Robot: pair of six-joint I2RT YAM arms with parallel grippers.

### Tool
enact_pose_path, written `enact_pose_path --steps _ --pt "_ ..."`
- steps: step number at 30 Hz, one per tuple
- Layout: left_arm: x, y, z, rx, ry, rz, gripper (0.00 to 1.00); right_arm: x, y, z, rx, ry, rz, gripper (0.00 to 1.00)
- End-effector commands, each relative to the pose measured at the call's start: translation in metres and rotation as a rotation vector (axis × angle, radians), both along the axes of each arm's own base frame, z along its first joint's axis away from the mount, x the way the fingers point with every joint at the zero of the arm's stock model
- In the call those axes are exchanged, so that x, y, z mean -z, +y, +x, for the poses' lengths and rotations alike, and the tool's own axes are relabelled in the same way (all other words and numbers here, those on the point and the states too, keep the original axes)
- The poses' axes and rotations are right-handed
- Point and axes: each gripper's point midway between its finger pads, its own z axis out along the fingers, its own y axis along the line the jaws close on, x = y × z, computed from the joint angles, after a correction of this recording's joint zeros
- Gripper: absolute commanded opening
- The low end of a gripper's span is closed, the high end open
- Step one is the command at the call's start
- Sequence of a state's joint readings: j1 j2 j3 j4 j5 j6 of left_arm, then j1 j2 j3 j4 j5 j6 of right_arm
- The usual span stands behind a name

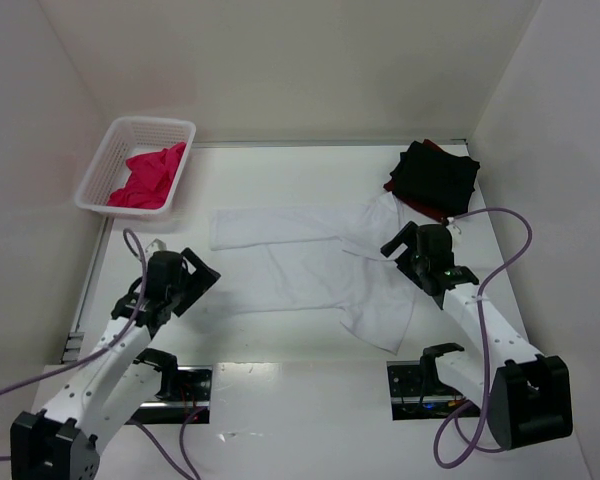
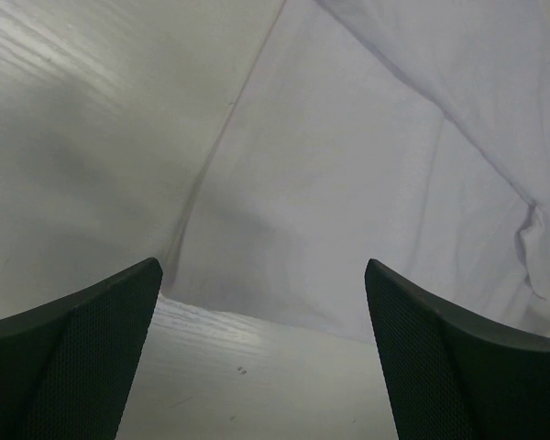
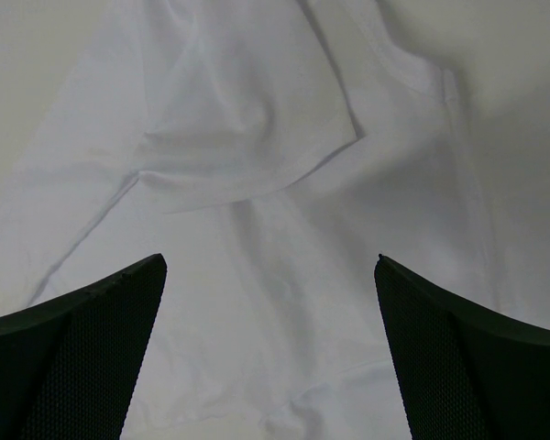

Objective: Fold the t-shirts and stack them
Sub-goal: Grap the side of the flattened tshirt closest away from the robot with both arms

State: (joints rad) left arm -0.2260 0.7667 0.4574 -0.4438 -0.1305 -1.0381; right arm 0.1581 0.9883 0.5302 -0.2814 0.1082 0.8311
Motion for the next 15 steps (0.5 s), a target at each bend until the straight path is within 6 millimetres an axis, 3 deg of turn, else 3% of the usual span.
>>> enact_pose_path --steps 1,8,12,15 --pt "0.013 0.011 -0.015 -0.081 0.058 0.008 0.99 -0.008 -0.004 0.015 0.028 -0.012 -0.015 1.00" --pt "0.044 0.001 -0.022 -0.005 0.224 0.034 0.98 -0.009 -0.006 0.015 0.038 -0.009 -0.018 1.00" --pt "0.043 -0.003 -0.023 0.026 0.242 0.029 0.92 -0.013 -0.006 0.015 0.038 -0.004 -0.019 1.00" --pt "0.043 -0.004 -0.027 0.031 0.242 0.021 0.80 -0.014 -0.005 0.014 0.046 -0.006 -0.010 1.00"
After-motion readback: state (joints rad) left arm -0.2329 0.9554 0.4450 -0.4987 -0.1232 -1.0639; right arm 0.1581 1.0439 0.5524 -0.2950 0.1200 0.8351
